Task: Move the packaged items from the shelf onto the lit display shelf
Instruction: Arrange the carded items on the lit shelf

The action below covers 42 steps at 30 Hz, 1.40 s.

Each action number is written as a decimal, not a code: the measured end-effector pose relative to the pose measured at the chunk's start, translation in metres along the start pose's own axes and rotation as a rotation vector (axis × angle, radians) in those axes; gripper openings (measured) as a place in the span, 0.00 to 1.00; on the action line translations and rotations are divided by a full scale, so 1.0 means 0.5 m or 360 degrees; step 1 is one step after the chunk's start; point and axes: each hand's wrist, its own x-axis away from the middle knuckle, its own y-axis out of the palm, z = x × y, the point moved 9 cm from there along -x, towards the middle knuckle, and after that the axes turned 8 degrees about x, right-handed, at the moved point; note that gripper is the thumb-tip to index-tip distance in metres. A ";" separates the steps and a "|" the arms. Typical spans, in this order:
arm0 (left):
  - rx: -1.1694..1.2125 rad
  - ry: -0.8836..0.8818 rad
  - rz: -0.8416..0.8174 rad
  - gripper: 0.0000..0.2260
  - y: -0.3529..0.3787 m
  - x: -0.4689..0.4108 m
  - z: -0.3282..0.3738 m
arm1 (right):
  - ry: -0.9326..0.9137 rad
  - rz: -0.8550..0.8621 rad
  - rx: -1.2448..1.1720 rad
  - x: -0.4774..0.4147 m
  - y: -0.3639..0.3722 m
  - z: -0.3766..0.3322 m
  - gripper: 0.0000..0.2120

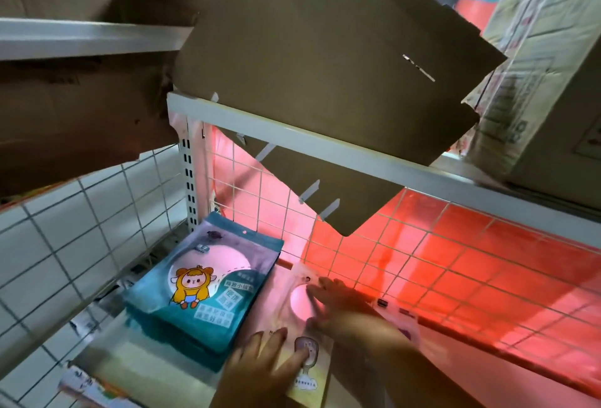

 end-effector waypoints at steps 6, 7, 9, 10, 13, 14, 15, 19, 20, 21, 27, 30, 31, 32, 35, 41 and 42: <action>-0.0058 0.0087 0.0004 0.22 0.019 0.006 0.011 | -0.0002 -0.0003 0.0009 -0.002 0.000 -0.009 0.33; -0.0071 0.0085 0.0010 0.23 0.021 0.006 0.010 | 0.0002 -0.0002 0.0008 -0.006 0.002 -0.008 0.33; -0.0068 0.0101 0.0015 0.25 0.025 0.006 0.010 | 0.0021 -0.0017 -0.0008 -0.010 0.009 -0.004 0.33; -0.0053 0.0117 0.0018 0.26 0.026 0.008 0.014 | 0.0026 -0.0018 -0.0025 -0.009 0.010 -0.003 0.33; -0.0022 0.0135 0.0030 0.30 0.024 0.011 0.018 | 0.0037 0.0007 -0.0071 -0.009 0.009 -0.001 0.34; -0.0014 0.0128 0.0021 0.32 0.024 0.011 0.020 | 0.0043 0.0011 -0.0079 -0.009 0.010 0.000 0.33; -0.0014 0.0124 0.0019 0.32 0.022 0.011 0.022 | 0.0052 0.0015 -0.0083 -0.010 0.011 0.001 0.33; -0.0089 0.0081 0.0066 0.29 0.016 0.013 0.021 | 0.0061 0.0043 -0.0118 -0.003 0.005 0.002 0.34; -0.0093 0.0105 0.0137 0.28 0.013 0.015 0.021 | 0.0056 0.0045 -0.0120 0.002 -0.002 0.001 0.34; -0.0090 0.0151 0.0236 0.26 0.008 0.018 0.026 | 0.0055 0.0042 -0.0120 0.009 -0.008 -0.001 0.34; 0.0192 0.0416 0.0360 0.18 -0.018 0.033 0.064 | 0.0126 0.0195 -0.0121 0.046 -0.039 -0.002 0.26; 0.0247 0.0390 0.0257 0.13 -0.034 0.024 0.087 | 0.0146 0.0299 -0.0087 0.057 -0.051 -0.010 0.21; 0.0228 0.0351 0.0232 0.13 -0.042 0.020 0.093 | 0.0136 0.0273 -0.0070 0.061 -0.051 -0.020 0.19; 0.0199 0.0299 0.0206 0.14 -0.047 0.016 0.095 | 0.0123 0.0230 -0.0045 0.063 -0.050 -0.029 0.17; 0.0135 0.0223 0.0221 0.18 -0.057 0.005 0.096 | 0.0117 0.0113 0.0015 0.064 -0.043 -0.046 0.13; 0.0135 0.0151 0.0212 0.15 -0.072 -0.020 0.105 | 0.0143 0.0008 -0.0119 0.073 -0.038 -0.036 0.18; 0.0192 0.0131 0.0216 0.14 -0.081 -0.027 0.103 | 0.0163 0.0045 -0.0184 0.082 -0.043 -0.031 0.20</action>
